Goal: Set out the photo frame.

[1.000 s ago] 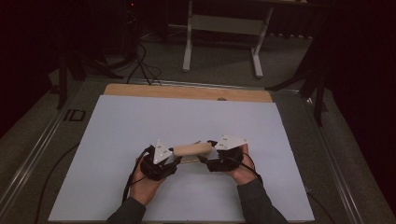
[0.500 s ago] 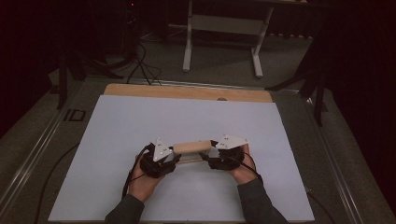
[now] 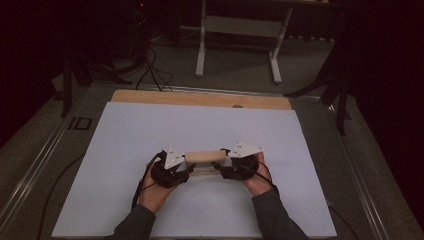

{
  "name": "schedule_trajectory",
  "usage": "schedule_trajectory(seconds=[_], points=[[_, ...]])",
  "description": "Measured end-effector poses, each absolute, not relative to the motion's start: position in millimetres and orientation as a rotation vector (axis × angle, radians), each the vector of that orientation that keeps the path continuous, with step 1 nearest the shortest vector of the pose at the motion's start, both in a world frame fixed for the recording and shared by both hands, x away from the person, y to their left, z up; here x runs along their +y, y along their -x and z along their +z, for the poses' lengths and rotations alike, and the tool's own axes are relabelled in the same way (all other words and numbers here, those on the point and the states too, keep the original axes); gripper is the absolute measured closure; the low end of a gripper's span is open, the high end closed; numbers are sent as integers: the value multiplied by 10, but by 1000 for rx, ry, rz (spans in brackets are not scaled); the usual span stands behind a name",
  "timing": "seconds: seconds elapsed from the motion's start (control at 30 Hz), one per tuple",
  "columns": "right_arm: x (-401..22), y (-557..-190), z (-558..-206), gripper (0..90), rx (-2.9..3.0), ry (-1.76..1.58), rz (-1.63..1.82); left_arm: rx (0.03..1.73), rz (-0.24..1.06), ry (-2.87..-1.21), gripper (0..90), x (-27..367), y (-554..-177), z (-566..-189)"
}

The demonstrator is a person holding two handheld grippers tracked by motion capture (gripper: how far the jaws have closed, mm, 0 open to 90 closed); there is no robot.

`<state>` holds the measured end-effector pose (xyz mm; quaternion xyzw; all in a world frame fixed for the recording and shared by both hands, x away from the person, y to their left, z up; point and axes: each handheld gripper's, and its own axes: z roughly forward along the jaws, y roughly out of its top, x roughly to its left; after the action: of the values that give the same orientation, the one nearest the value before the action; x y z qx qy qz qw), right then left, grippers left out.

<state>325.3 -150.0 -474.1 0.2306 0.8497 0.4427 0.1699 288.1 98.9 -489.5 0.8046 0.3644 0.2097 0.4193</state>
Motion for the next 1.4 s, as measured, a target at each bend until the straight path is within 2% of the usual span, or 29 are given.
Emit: schedule_trajectory(seconds=[0.5,1.4], points=[[-1551,-3243,-4727,507,2417,-634,1225,848,482,-1984,532,1069,-2971,-4817],[-1327,-3400,-4737,501,2391,-635,1180,856,549,-1995,540,1215,-3135,-4798]])
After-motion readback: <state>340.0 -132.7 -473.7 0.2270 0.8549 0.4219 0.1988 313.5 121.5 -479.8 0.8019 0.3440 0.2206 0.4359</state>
